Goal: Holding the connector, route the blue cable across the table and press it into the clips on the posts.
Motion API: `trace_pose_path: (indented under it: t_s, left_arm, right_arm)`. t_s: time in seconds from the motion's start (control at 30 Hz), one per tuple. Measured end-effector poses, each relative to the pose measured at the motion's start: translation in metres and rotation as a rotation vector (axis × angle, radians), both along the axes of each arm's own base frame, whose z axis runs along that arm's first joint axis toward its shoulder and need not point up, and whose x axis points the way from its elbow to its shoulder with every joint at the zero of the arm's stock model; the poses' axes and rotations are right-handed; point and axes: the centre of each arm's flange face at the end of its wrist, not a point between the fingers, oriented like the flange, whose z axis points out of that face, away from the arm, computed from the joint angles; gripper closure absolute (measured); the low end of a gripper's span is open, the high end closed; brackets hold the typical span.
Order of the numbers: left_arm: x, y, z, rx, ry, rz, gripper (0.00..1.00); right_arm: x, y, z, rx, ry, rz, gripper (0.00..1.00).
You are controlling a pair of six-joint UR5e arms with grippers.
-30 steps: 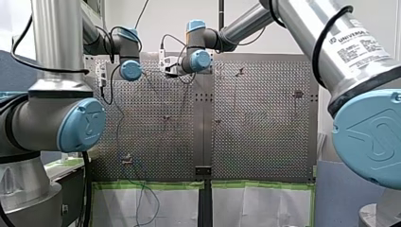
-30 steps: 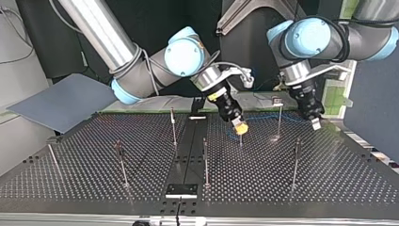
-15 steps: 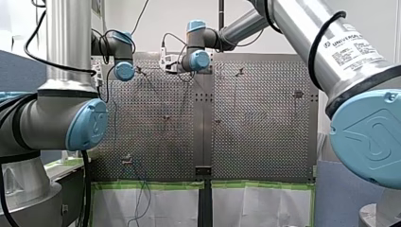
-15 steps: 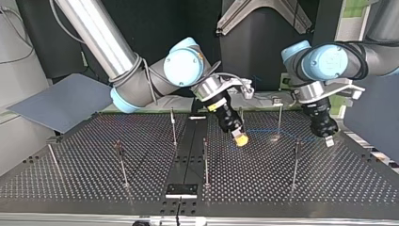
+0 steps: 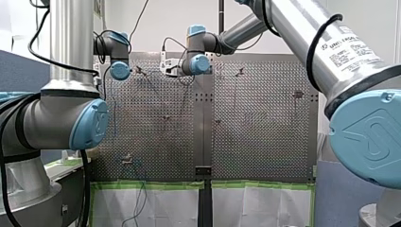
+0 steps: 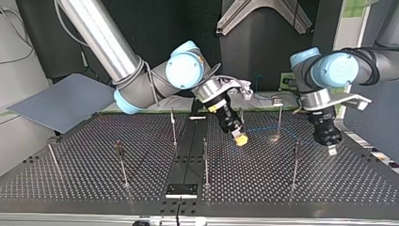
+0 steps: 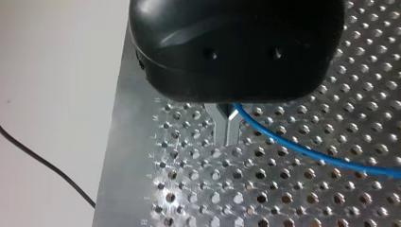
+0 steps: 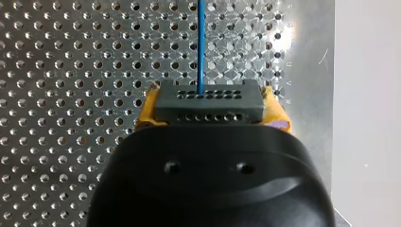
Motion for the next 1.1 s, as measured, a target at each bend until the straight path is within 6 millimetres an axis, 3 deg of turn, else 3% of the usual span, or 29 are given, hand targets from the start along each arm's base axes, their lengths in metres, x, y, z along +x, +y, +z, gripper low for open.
trace_pose_path:
  t_s: [0.3, 0.7, 1.1]
  left_arm:
    - [0.020, -0.004, -0.017, 0.004, 0.031, -0.071, 1.00]
    - [0.038, -0.002, 0.000, -0.038, -0.025, -0.166, 1.00]
    - [0.061, 0.010, -0.033, -0.035, 0.032, -0.202, 1.00]
  right_arm:
    - [0.003, -0.003, -0.007, -0.001, 0.004, 0.002, 1.00]
    - [0.009, -0.008, 0.001, -0.028, -0.027, 0.001, 1.00]
    - [0.003, -0.024, 0.000, -0.028, -0.034, -0.065, 1.00]
